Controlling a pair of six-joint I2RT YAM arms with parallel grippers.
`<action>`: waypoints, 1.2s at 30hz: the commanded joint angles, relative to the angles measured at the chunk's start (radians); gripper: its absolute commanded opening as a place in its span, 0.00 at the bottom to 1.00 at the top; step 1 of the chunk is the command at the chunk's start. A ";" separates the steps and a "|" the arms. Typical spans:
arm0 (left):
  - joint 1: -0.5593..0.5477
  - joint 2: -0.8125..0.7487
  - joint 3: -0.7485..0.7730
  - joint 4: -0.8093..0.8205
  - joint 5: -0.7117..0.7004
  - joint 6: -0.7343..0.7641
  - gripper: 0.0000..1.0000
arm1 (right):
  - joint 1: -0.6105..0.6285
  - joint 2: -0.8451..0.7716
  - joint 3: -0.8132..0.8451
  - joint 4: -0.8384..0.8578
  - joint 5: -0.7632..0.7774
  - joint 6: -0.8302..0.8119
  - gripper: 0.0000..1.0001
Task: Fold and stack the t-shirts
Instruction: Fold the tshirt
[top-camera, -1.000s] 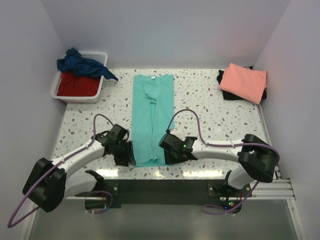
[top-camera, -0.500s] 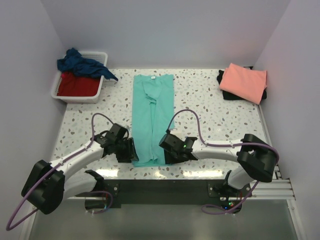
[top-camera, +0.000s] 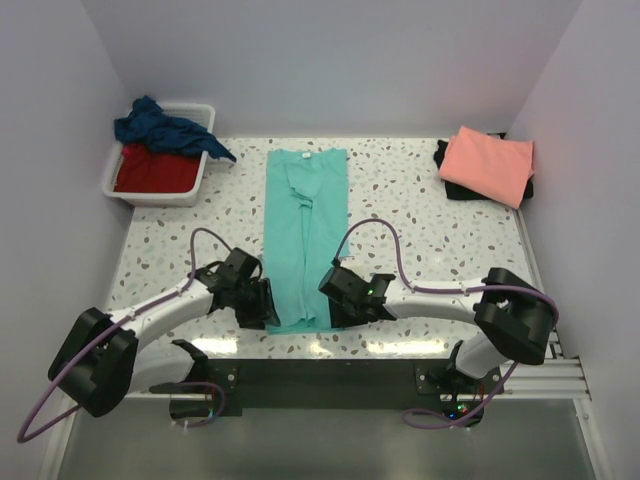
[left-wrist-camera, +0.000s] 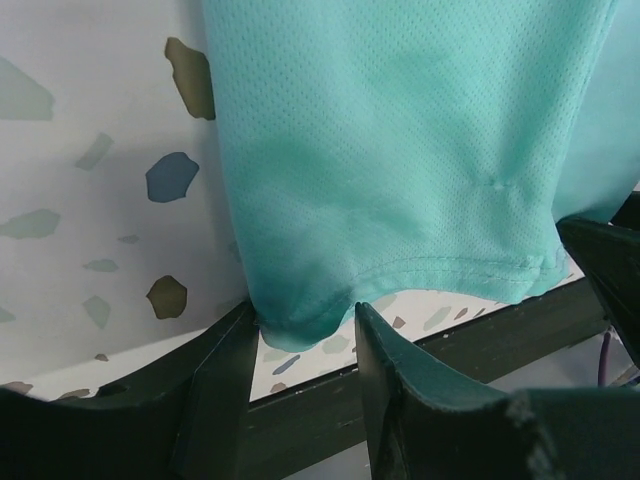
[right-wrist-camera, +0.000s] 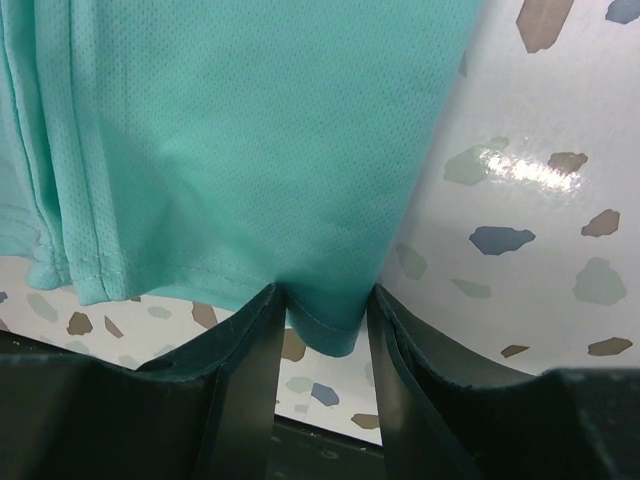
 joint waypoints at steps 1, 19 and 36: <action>-0.020 0.031 -0.047 0.017 -0.038 -0.016 0.47 | -0.003 0.007 -0.029 0.036 -0.012 0.007 0.40; -0.022 -0.079 -0.067 -0.050 -0.129 -0.090 0.00 | -0.003 -0.065 -0.061 -0.042 0.030 0.031 0.00; -0.041 -0.099 -0.018 -0.018 -0.095 -0.090 0.00 | -0.005 -0.103 -0.029 -0.065 0.027 0.008 0.00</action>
